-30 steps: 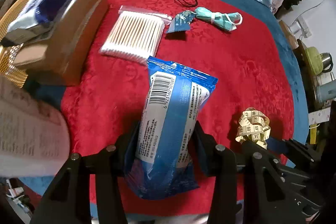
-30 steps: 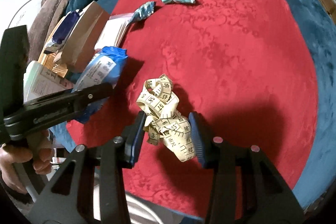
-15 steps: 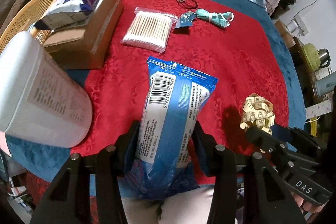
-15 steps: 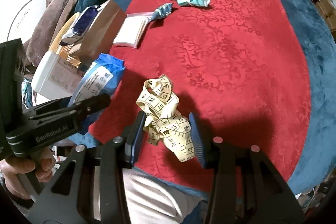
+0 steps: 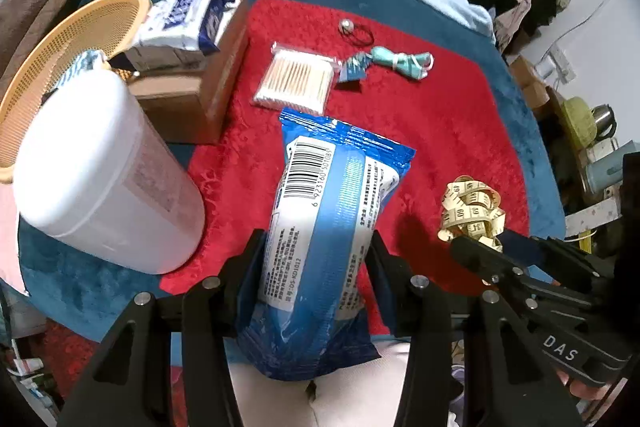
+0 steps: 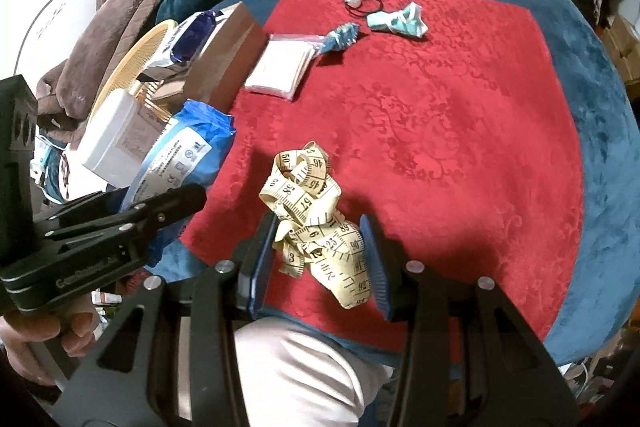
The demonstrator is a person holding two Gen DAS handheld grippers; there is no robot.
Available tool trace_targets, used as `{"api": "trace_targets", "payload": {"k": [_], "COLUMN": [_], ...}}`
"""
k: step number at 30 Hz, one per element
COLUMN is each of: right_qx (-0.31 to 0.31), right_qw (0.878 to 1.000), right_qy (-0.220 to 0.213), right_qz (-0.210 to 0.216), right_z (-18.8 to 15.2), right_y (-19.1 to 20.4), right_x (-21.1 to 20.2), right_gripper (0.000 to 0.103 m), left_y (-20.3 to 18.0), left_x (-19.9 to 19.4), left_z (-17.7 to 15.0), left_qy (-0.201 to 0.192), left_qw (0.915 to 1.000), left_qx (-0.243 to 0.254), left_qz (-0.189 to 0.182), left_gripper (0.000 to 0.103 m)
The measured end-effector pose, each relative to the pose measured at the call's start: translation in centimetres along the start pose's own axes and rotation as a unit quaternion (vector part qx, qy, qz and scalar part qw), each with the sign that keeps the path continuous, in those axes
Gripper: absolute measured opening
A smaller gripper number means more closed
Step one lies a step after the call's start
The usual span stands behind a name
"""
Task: Organize soft objects
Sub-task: 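Carry the blue packet and tape measure in both tools over the orange basket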
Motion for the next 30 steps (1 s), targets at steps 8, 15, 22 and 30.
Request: {"api": "trace_targets", "payload": {"k": [8,15,22,30], "right_qx": [-0.018,-0.033,-0.051,-0.081], "right_qw": [1.000,0.999,0.998,0.995], "right_qy": [-0.014,-0.027,-0.042,-0.050], "right_qz": [-0.006,-0.003,0.002,0.007], "right_z": [1.1,2.2,3.6,4.8], "right_y": [2.4,5.0,8.0,11.8], "right_x": [-1.3,-2.4,-3.3,-3.3], "right_gripper": [0.043,0.043,0.043,0.043], "left_y": [1.1,2.7,5.5,10.0], "left_x": [-3.1,-6.1,-8.5,-11.0], "left_z": [0.8,1.8,2.6,3.0], "left_qy": [-0.034,-0.069,-0.101,-0.130], "left_qw": [0.9992,0.9968,0.9930,0.9872], "left_qx": [-0.007,-0.022,-0.047,-0.084], "left_qz": [-0.019,-0.033,-0.041,-0.039], "left_gripper": [0.050,0.050,0.050,0.050]}}
Point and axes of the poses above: each gripper's, at about its wrist camera, not at the fingertips, and x roughly the way its jaws point, y to its left, z to its top, the point moved 2 cm from there along x, roughly the way its jaws point, and after that the axes turned 7 degrees about -z, right-handed, at the moved point
